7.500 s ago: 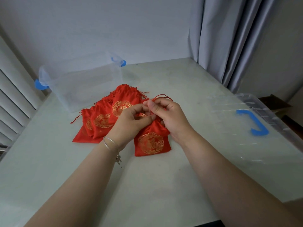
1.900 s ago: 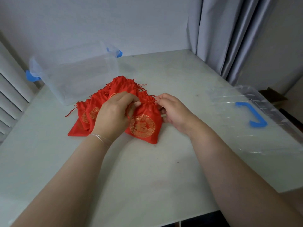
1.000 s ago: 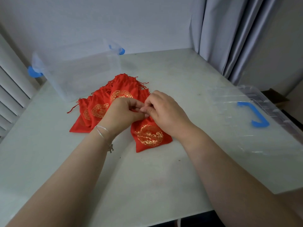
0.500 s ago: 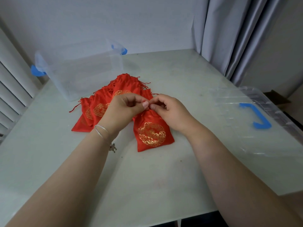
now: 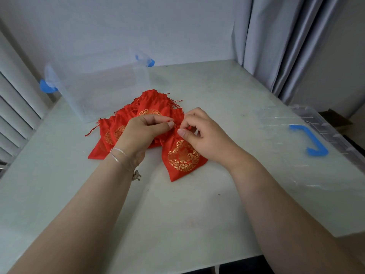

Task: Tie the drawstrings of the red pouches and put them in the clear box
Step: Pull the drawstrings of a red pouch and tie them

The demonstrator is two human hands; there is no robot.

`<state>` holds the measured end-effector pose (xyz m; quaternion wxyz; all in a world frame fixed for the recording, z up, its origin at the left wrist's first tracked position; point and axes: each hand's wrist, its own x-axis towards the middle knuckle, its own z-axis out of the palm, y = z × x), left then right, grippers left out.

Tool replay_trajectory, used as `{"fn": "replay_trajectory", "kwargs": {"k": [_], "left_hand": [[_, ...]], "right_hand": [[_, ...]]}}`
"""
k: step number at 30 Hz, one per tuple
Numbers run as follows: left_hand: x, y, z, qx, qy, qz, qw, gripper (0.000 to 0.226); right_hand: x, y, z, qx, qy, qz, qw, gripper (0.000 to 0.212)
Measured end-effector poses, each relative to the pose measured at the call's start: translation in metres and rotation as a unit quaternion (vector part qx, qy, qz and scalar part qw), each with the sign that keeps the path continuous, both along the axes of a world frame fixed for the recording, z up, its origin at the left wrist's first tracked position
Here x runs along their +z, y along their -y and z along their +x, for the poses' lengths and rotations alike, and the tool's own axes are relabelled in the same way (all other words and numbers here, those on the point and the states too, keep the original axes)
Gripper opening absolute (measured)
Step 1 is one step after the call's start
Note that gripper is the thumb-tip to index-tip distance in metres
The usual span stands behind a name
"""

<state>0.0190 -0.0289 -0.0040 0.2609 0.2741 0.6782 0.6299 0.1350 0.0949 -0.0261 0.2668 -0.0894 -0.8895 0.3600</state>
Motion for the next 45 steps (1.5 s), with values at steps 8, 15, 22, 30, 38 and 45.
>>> {"fn": "replay_trajectory", "kwargs": {"k": [8, 15, 22, 30, 38, 45], "left_hand": [[-0.003, -0.003, 0.004, 0.048, 0.038, 0.021, 0.998, 0.007], [0.002, 0.0, 0.005, -0.049, -0.006, 0.013, 0.999, 0.011], [0.003, 0.001, 0.013, -0.082, -0.042, 0.04, 0.995, 0.011], [-0.004, -0.003, 0.015, -0.087, -0.019, 0.033, 0.995, 0.021], [-0.005, -0.001, 0.011, -0.106, -0.126, 0.018, 0.986, 0.011], [-0.005, -0.003, 0.011, -0.054, -0.193, -0.028, 0.979, 0.018]], "right_hand": [[0.005, -0.002, 0.003, -0.012, 0.095, -0.058, 0.994, 0.034], [0.007, -0.01, 0.005, -0.049, -0.058, -0.089, 0.993, 0.017], [0.002, -0.006, -0.001, -0.004, 0.03, -0.184, 0.983, 0.017], [0.006, -0.006, -0.001, -0.002, 0.071, -0.125, 0.99, 0.037], [0.003, -0.008, 0.0, 0.013, 0.099, -0.208, 0.973, 0.036], [0.002, -0.001, 0.001, -0.058, 0.022, -0.03, 0.998, 0.03]]}}
